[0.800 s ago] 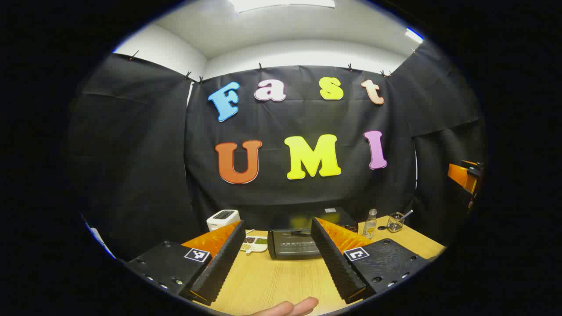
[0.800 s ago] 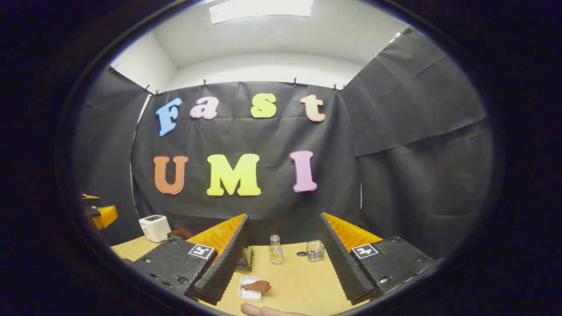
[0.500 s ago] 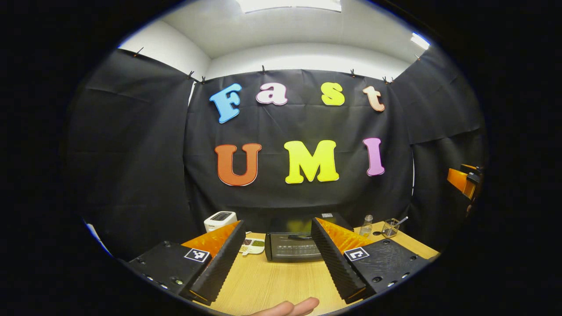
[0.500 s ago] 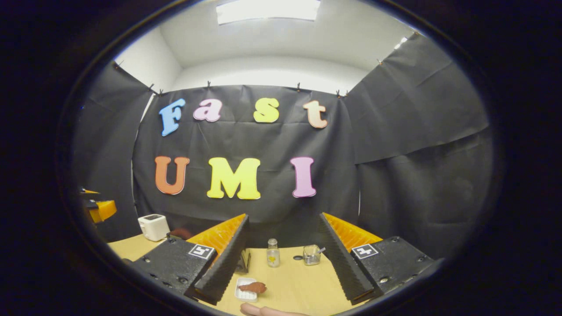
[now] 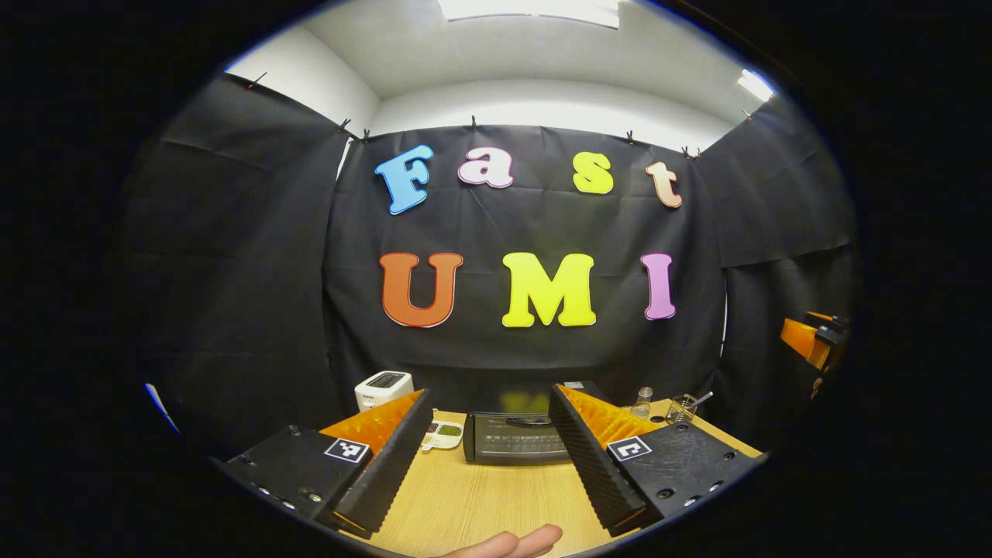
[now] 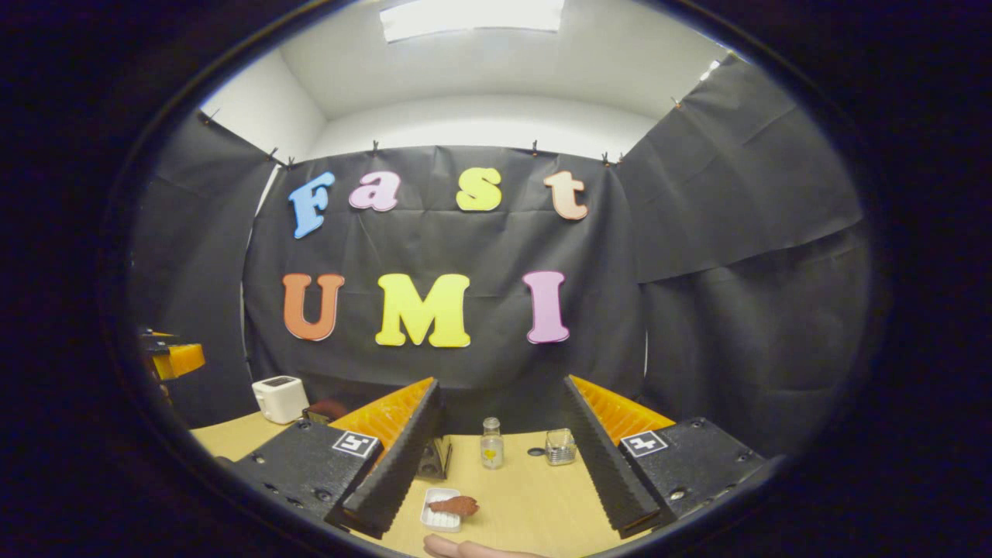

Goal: Open the electric oven with the left hand, put the food in, and close the electric oven.

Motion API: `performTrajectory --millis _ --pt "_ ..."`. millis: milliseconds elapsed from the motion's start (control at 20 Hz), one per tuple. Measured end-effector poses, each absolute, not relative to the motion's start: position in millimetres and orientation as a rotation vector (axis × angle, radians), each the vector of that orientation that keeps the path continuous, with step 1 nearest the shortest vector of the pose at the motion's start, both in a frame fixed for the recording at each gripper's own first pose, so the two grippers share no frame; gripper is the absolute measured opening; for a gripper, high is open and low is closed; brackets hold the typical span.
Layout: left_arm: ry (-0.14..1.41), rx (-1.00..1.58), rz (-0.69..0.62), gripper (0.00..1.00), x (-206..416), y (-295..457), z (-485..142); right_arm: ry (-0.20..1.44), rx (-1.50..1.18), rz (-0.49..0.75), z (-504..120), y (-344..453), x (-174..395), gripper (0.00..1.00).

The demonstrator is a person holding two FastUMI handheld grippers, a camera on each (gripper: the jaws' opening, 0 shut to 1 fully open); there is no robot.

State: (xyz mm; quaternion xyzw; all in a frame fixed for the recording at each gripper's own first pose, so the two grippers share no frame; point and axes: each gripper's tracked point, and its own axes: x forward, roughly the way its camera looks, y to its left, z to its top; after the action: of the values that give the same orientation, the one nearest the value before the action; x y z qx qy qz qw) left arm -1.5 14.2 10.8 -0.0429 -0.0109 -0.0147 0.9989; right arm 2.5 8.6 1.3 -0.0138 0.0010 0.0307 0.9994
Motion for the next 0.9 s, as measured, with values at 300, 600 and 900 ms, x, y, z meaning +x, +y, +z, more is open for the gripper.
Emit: performTrajectory --millis 300,600,900 --pt "-0.029 -0.091 -0.059 0.95 47.3 -9.4 2.6 -0.06 -0.023 0.063 -2.3 2.0 22.2 0.98" --pt "0.088 -0.076 -0.142 0.95 130.7 -60.2 -41.0 -0.091 -0.041 0.059 -3.8 -11.0 35.9 0.99" --pt "0.27 -0.059 -0.157 0.95 202.5 -92.0 -111.7 -0.069 -0.073 0.025 -16.0 -37.6 42.6 0.99"
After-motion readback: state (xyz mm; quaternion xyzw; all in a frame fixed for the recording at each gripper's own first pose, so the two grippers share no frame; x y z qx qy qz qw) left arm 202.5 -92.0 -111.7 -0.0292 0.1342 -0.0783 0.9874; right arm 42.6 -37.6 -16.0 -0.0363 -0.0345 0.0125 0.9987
